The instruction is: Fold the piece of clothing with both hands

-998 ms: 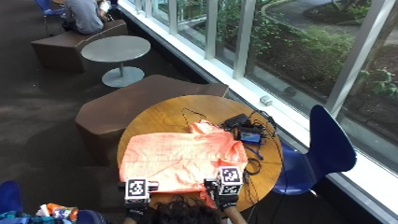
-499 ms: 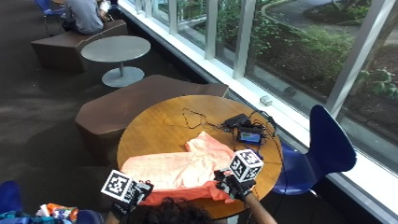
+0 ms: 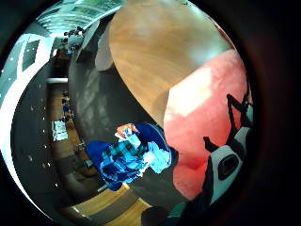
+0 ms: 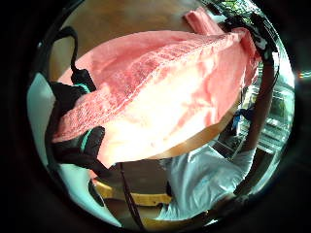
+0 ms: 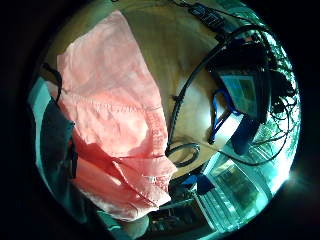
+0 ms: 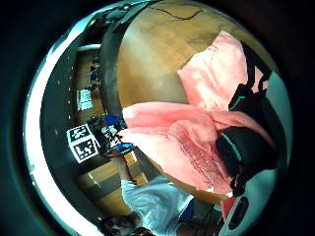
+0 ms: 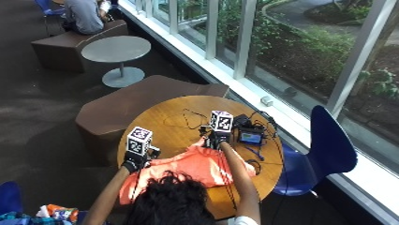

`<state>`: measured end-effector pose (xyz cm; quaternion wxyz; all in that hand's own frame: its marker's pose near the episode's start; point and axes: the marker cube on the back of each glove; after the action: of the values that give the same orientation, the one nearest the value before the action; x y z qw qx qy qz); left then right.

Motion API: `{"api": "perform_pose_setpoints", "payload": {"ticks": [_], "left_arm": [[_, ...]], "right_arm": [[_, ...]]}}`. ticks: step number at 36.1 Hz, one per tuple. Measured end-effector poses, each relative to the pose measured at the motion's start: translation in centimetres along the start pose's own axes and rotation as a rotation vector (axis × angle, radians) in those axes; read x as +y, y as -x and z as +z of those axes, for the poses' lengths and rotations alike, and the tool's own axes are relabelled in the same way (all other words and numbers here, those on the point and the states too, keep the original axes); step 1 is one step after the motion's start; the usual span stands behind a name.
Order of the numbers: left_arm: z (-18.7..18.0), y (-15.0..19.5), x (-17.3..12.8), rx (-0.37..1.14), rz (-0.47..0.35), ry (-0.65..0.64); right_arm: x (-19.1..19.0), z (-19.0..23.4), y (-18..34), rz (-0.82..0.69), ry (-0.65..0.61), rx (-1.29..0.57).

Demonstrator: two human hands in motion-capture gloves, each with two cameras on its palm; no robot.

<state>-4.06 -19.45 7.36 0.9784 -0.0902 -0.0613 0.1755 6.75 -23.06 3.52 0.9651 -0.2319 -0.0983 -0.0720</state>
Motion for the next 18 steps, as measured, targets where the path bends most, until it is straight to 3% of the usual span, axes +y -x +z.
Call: {"api": "perform_pose_setpoints", "payload": {"ticks": [5,11,16,18], "left_arm": [[2.7,1.1,-2.9,0.048,-0.024,-0.011],[3.1,1.8,-3.4,0.136,-0.072,-0.048],[1.8,2.3,-2.0,0.044,-0.191,-0.177],[0.9,2.0,-0.5,-0.030,-0.240,-0.251]], "right_arm": [[-2.3,1.1,-1.2,0.181,0.057,0.040],[-2.7,1.1,-1.7,0.192,-0.025,0.064],[-3.5,0.4,-4.7,0.266,-0.376,0.207],[-2.1,0.1,-5.7,0.295,-0.518,0.243]]}}
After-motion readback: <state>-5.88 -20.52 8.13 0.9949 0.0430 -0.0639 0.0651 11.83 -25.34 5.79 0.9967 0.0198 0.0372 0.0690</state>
